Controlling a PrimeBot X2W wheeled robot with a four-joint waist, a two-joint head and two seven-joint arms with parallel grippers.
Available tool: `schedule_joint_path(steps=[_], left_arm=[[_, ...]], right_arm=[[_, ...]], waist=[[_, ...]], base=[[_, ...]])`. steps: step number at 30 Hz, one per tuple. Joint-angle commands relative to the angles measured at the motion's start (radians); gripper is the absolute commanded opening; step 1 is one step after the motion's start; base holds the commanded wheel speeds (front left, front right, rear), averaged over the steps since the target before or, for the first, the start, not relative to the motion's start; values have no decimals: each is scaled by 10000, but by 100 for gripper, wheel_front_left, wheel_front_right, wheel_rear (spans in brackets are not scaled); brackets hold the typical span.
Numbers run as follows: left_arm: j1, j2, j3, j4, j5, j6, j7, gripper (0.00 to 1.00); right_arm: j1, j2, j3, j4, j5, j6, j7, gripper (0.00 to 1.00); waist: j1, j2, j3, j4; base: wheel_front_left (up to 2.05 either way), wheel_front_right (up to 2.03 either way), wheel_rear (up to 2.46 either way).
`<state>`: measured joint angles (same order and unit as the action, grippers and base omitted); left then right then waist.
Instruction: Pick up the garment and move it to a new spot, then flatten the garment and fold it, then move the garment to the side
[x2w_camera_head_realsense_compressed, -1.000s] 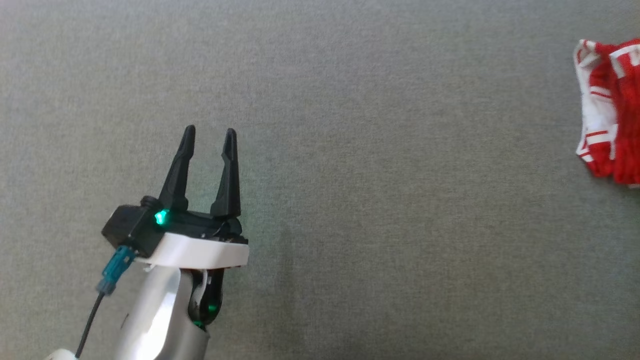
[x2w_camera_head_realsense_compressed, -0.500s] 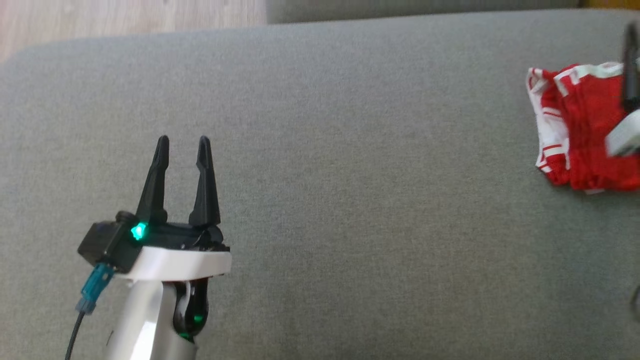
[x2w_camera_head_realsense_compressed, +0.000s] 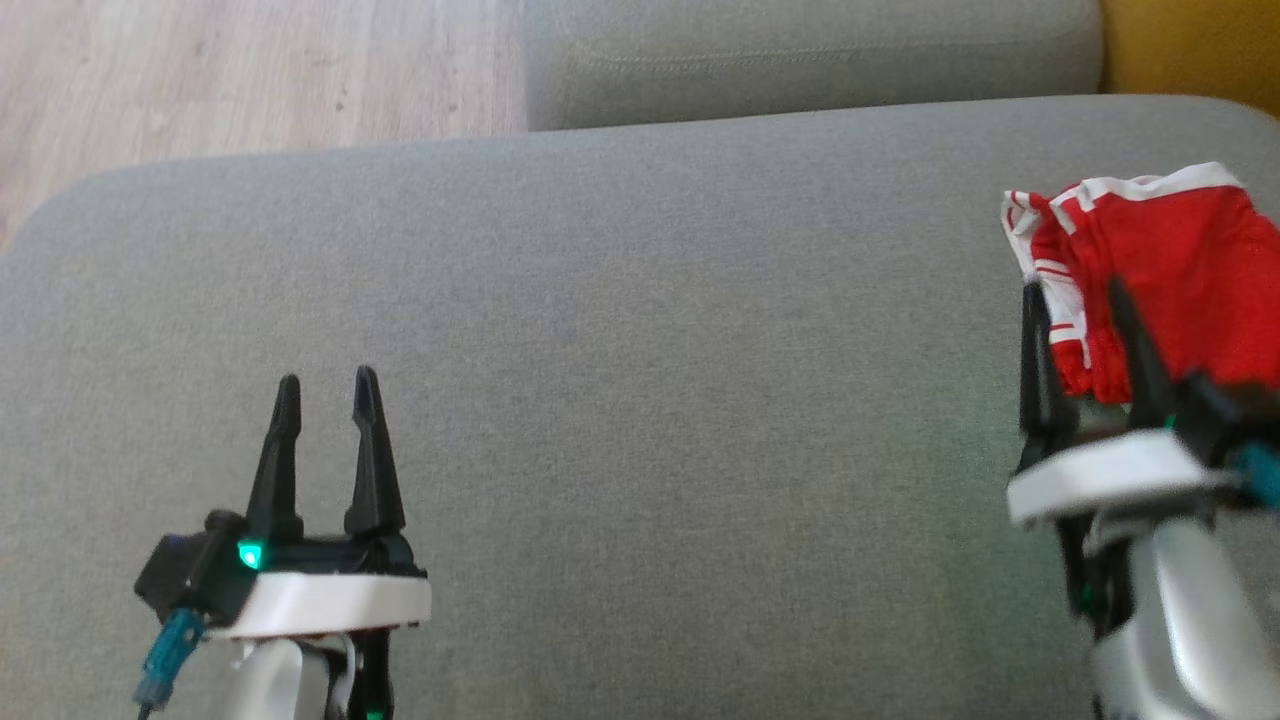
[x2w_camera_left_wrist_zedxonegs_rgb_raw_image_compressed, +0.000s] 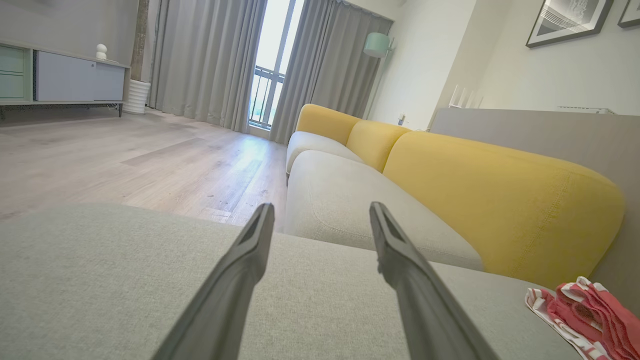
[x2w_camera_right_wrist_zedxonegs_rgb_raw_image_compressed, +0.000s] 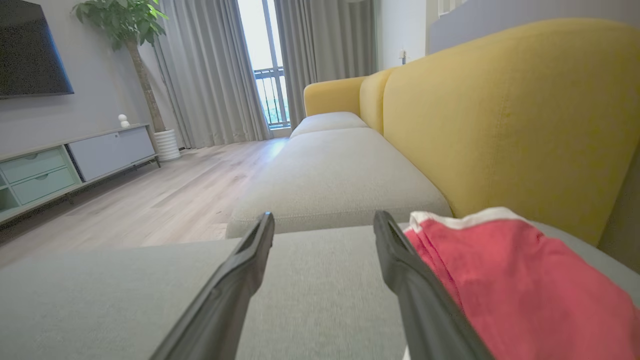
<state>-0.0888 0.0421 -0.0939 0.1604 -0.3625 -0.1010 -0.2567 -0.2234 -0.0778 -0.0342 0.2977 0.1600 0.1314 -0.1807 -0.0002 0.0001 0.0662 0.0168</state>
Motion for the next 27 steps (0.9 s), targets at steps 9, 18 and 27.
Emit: schedule_joint_path(steps=[9, 18, 27], left_arm=[[178, 81, 356, 50, -276, 205, -51, 100], [316, 81, 463, 32, -283, 265, -51, 100], [272, 81, 420, -117, -284, 282, -51, 100]], right_arm=[[1045, 267, 179, -399, 192, -7, -500, 100], [1116, 273, 318, -256, 351, -7, -638, 100], [1068, 274, 301, -205, 385, -7, -685, 100]], waist=[[2, -1, -192, -12], [2, -1, -247, -20], [2, -1, -200, 40]], base=[[0, 0, 0], [0, 0, 0], [0, 0, 0]])
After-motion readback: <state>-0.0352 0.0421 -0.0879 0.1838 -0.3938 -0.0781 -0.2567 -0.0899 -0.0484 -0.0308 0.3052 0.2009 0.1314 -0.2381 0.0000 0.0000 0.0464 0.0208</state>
